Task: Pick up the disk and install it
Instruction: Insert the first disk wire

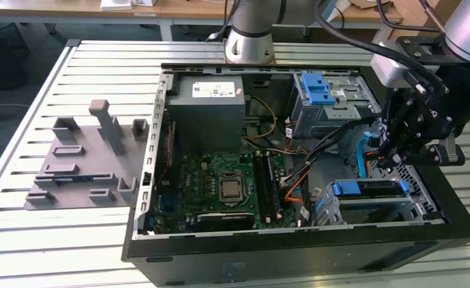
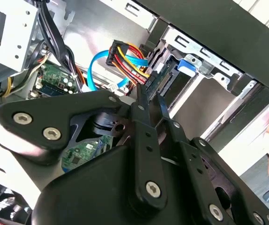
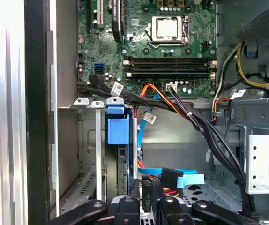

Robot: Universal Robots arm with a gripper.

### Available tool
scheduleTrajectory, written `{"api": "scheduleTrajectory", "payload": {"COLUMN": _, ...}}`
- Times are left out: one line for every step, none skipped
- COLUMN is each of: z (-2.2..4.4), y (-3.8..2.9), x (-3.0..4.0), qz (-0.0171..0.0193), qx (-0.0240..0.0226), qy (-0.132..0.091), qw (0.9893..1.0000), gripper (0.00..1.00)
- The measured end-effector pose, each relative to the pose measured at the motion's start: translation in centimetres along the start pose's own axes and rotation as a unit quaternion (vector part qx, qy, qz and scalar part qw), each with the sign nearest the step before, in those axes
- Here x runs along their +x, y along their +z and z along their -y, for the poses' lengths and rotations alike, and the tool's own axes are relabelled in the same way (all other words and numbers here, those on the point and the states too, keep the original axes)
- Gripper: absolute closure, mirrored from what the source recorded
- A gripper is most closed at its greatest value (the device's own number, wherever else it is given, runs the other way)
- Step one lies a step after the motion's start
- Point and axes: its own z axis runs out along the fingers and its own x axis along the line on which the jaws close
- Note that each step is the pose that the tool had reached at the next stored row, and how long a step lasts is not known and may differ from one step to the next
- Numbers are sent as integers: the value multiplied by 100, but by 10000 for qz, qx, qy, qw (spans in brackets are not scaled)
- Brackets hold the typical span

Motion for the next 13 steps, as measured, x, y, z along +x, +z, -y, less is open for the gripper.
{"api": "scheduleTrajectory", "payload": {"z": 0, "y": 5, "x": -2, "qz": 1, "qx": 1, "qy": 32, "qw": 10000, "gripper": 75}}
{"api": "scheduleTrajectory", "payload": {"z": 2, "y": 10, "x": -5, "qz": 0, "qx": 1, "qy": 62, "qw": 10000, "gripper": 75}}
{"api": "scheduleTrajectory", "payload": {"z": 3, "y": 15, "x": -8, "qz": 0, "qx": 2, "qy": 91, "qw": 10000, "gripper": 75}}
{"api": "scheduleTrajectory", "payload": {"z": 5, "y": 21, "x": -12, "qz": -1, "qx": 3, "qy": 117, "qw": 9999, "gripper": 75}}
{"api": "scheduleTrajectory", "payload": {"z": 5, "y": 28, "x": -17, "qz": -2, "qx": 5, "qy": 137, "qw": 9999, "gripper": 75}}
{"api": "scheduleTrajectory", "payload": {"z": 5, "y": 35, "x": -23, "qz": -2, "qx": 6, "qy": 141, "qw": 9999, "gripper": 75}}
{"api": "scheduleTrajectory", "payload": {"z": 5, "y": 43, "x": -26, "qz": -1, "qx": 9, "qy": 144, "qw": 9999, "gripper": 75}}
{"api": "scheduleTrajectory", "payload": {"z": 5, "y": 51, "x": -27, "qz": -3, "qx": 15, "qy": 146, "qw": 9999, "gripper": 75}}
{"api": "scheduleTrajectory", "payload": {"z": 5, "y": 59, "x": -27, "qz": -12, "qx": 25, "qy": 146, "qw": 9999, "gripper": 75}}
{"api": "scheduleTrajectory", "payload": {"z": 4, "y": 67, "x": -27, "qz": -30, "qx": 38, "qy": 145, "qw": 9999, "gripper": 75}}
{"api": "scheduleTrajectory", "payload": {"z": 4, "y": 75, "x": -28, "qz": -49, "qx": 51, "qy": 145, "qw": 9999, "gripper": 75}}
{"api": "scheduleTrajectory", "payload": {"z": 4, "y": 83, "x": -28, "qz": -66, "qx": 66, "qy": 144, "qw": 9999, "gripper": 75}}
{"api": "scheduleTrajectory", "payload": {"z": 4, "y": 90, "x": -28, "qz": -86, "qx": 84, "qy": 144, "qw": 9998, "gripper": 75}}
